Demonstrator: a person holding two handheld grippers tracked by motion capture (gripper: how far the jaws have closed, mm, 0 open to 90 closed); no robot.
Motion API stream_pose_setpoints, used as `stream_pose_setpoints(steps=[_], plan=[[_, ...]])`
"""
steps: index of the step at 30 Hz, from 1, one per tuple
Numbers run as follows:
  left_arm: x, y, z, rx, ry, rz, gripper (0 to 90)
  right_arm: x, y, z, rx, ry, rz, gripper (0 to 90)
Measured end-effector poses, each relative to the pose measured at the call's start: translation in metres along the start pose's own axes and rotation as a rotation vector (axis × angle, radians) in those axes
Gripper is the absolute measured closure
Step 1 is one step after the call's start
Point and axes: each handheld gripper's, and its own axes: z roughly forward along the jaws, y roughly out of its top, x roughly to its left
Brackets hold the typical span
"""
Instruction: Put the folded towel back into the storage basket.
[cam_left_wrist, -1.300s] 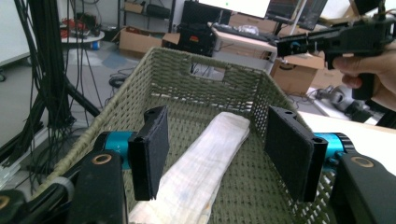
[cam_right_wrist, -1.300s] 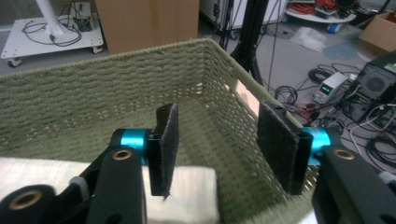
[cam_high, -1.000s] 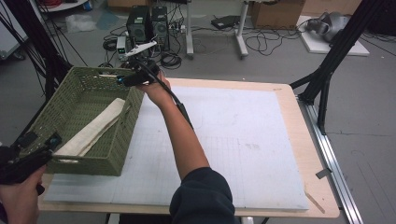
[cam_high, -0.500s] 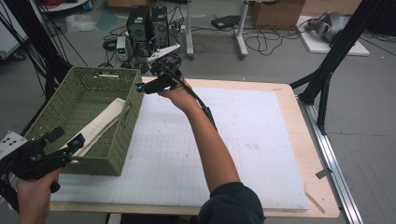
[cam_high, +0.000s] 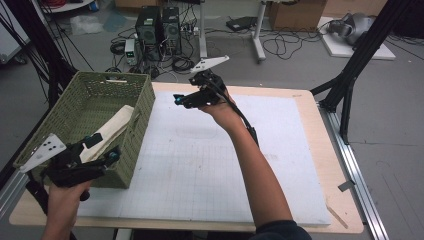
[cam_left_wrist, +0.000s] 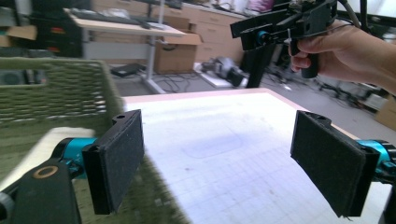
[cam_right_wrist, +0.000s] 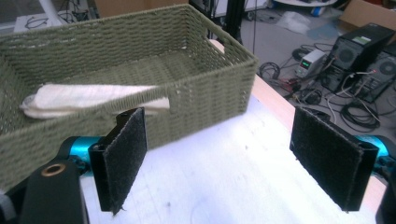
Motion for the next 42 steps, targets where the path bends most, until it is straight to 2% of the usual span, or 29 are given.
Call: stream_pose_setpoints(steps=[1,3,5,7,8,9,12,13,14,15,16,17,22,23,24,26,30,31,32,34,36,38,40,42], plan=[[0.000,0.000,0.000,0.000,0.000,0.000,17.8,-0.001,-0.003,-0.005,-0.001,-0.010,0.000,17.9],[-0.007,0.000,0.010,0.016,-0.036,0.022,17.9,-0.001,-0.010,-0.015,-0.010,-0.023,0.007,17.9],[-0.010,0.000,0.013,0.020,-0.047,0.026,18.0,-0.003,-0.018,-0.026,-0.026,-0.038,0.020,17.8],[-0.018,0.000,0.023,0.034,-0.092,0.042,18.0,-0.004,-0.027,-0.037,-0.028,-0.059,0.023,17.8],[-0.018,0.000,0.023,0.034,-0.092,0.042,18.0,-0.004,-0.032,-0.043,-0.027,-0.068,0.029,17.8],[-0.024,-0.001,0.030,0.040,-0.117,0.051,18.0,-0.005,-0.037,-0.049,-0.024,-0.078,0.032,17.8],[-0.033,-0.002,0.040,0.046,-0.153,0.064,18.0,-0.005,-0.055,-0.067,-0.024,-0.107,0.040,17.8],[-0.033,-0.002,0.040,0.046,-0.153,0.064,18.0,-0.005,-0.062,-0.074,-0.023,-0.119,0.043,17.8],[-0.038,-0.004,0.048,0.055,-0.185,0.062,18.0,-0.004,-0.069,-0.080,-0.021,-0.129,0.049,17.8],[-0.038,-0.004,0.048,0.055,-0.185,0.062,18.0,-0.004,-0.076,-0.086,-0.012,-0.137,0.059,17.7],[-0.044,-0.007,0.056,0.061,-0.217,0.058,18.0,-0.004,-0.083,-0.092,-0.008,-0.149,0.061,17.7],[-0.044,-0.007,0.056,0.061,-0.217,0.058,18.0,-0.004,-0.090,-0.098,-0.003,-0.160,0.063,17.7],[-0.061,-0.021,0.084,0.099,-0.282,0.071,18.3,0.000,-0.123,-0.128,-0.017,-0.216,0.089,17.6],[-0.061,-0.021,0.084,0.099,-0.282,0.071,18.3,0.001,-0.130,-0.134,-0.017,-0.225,0.094,17.6],[-0.064,-0.027,0.092,0.117,-0.305,0.081,18.3,0.002,-0.136,-0.139,-0.018,-0.241,0.093,17.6],[-0.067,-0.034,0.099,0.125,-0.321,0.090,18.3,0.005,-0.149,-0.150,-0.016,-0.280,0.095,17.6],[-0.068,-0.044,0.106,0.126,-0.318,0.116,18.3,0.014,-0.180,-0.171,-0.040,-0.353,0.126,16.6],[-0.069,-0.052,0.110,0.122,-0.325,0.099,18.3,0.017,-0.189,-0.176,-0.043,-0.374,0.140,16.4],[-0.069,-0.052,0.110,0.122,-0.325,0.099,18.3,0.021,-0.198,-0.180,-0.045,-0.394,0.151,16.5],[-0.070,-0.062,0.113,0.132,-0.338,0.111,18.3,0.029,-0.215,-0.187,-0.052,-0.428,0.163,16.4],[-0.071,-0.065,0.114,0.133,-0.334,0.116,18.3,0.037,-0.230,-0.192,-0.055,-0.451,0.182,16.4],[-0.071,-0.074,0.117,0.148,-0.320,0.124,18.3,0.043,-0.243,-0.197,-0.065,-0.476,0.202,16.4],[-0.071,-0.077,0.117,0.152,-0.314,0.126,18.3,0.048,-0.253,-0.201,-0.074,-0.499,0.216,16.4],[-0.068,-0.084,0.117,0.151,-0.283,0.113,18.3,0.051,-0.263,-0.204,-0.084,-0.512,0.228,16.4]])
